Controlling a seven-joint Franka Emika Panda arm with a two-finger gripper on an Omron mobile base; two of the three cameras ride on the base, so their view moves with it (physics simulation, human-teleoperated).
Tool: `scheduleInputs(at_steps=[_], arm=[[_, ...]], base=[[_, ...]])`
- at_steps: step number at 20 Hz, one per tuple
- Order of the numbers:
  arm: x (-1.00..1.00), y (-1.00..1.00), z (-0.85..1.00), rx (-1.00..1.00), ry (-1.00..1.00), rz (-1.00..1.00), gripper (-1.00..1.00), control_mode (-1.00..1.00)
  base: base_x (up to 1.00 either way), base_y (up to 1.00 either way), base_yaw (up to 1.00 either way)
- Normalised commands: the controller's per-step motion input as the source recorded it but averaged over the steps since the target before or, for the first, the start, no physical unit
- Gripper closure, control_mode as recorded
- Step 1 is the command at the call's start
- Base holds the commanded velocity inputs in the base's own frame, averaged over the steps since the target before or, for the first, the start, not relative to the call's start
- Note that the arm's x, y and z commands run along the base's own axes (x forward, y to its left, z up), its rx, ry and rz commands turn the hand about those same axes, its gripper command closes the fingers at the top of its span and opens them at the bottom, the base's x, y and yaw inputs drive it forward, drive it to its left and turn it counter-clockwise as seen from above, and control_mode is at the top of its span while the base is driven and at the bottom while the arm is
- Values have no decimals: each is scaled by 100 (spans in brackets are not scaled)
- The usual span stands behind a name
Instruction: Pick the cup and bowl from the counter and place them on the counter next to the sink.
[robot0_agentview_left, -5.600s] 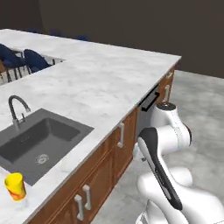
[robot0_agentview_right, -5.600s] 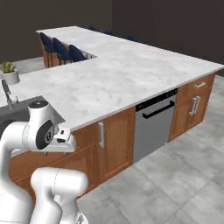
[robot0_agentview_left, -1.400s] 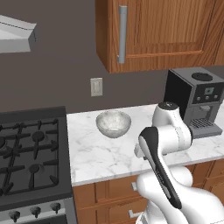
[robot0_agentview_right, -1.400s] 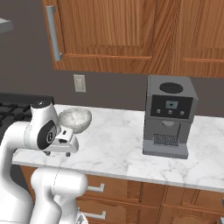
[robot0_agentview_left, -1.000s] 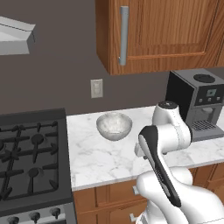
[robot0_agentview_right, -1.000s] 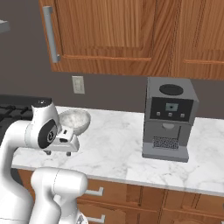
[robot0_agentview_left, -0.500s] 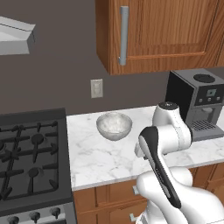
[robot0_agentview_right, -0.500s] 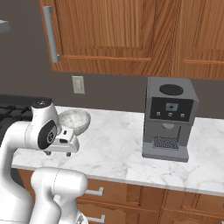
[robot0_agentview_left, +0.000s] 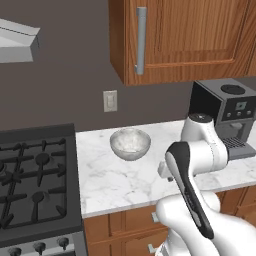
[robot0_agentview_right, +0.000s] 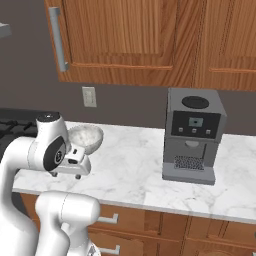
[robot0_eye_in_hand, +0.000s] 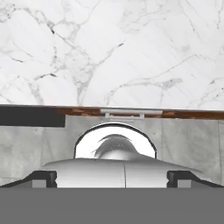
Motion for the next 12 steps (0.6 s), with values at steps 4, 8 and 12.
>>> scheduleInputs(at_steps=[4,8,12], arm=[[-69,-25,0,6,-19,-4,-100,-100],[-50,-28,0,5,-9,-8,-100,-100],[-2,-16,0,1,-2,-16,-100,-100]], base=[[0,0,0],[0,0,0],[0,0,0]])
